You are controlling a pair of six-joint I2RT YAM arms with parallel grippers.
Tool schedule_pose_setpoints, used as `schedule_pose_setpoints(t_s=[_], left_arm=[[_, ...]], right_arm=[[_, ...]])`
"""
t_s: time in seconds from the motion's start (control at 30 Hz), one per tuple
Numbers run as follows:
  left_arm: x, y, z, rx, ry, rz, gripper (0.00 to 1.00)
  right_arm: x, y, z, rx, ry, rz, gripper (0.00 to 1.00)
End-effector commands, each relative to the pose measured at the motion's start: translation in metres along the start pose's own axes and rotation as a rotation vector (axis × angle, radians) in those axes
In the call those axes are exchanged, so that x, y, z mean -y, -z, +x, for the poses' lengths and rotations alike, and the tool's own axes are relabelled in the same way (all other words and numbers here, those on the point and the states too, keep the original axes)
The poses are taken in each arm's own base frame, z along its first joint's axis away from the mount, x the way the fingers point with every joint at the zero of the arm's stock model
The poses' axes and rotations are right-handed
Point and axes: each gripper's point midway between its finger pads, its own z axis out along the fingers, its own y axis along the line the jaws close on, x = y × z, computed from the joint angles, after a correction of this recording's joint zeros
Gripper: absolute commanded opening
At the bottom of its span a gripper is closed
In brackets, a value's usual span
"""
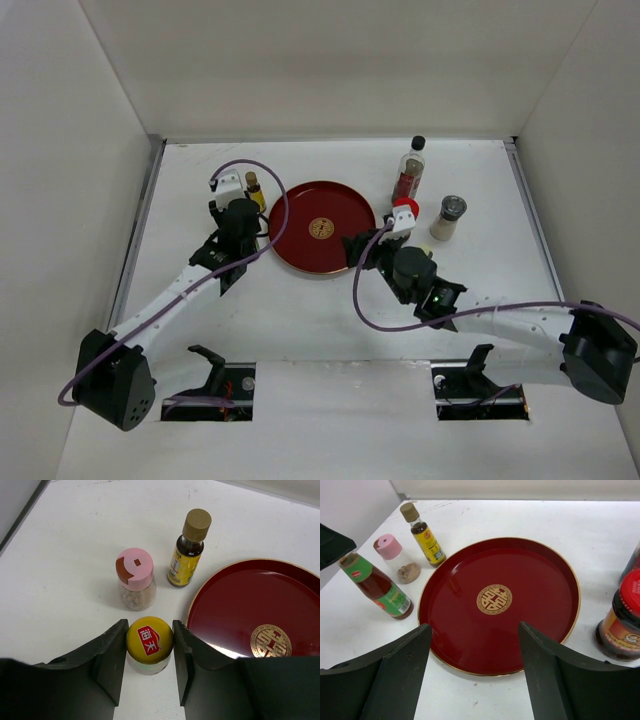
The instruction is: Organize the condiment bottles
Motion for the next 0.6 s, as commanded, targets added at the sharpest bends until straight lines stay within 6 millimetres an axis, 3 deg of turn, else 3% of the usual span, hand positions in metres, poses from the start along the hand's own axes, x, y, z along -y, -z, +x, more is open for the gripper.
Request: schedule_pose_setpoints(t_s=[0.0, 0.13, 0.33, 0.47, 0.57], left_arm=[[0.011, 0.001, -0.031, 0.071, 0.056, 0.028, 0.30], [0.006, 0.009, -0.043, 0.102, 0.080, 0.026, 0.20], [0.005, 0.039, -0.089, 0.190, 0.109, 0.057, 0.19], [0.025, 0.056, -0.108, 0.218, 0.119, 0.124, 0.18], [0.050, 0.055, -0.115, 0.214, 0.123, 0.169, 0.18]], right_arm=[[-0.001, 0.003, -0.027, 0.080, -0.062, -0.021, 0.76], [0.003, 0.003, -0.028, 0.084, -0.067, -0.012, 0.76], [0.005, 0.004, -0.032, 0.094, -0.073, -0.010, 0.76], [0.008, 0.003, -0.033, 0.101, -0.077, -0.001, 0.76], [0.011, 0.004, -0.032, 0.103, -0.083, 0.006, 0.76]])
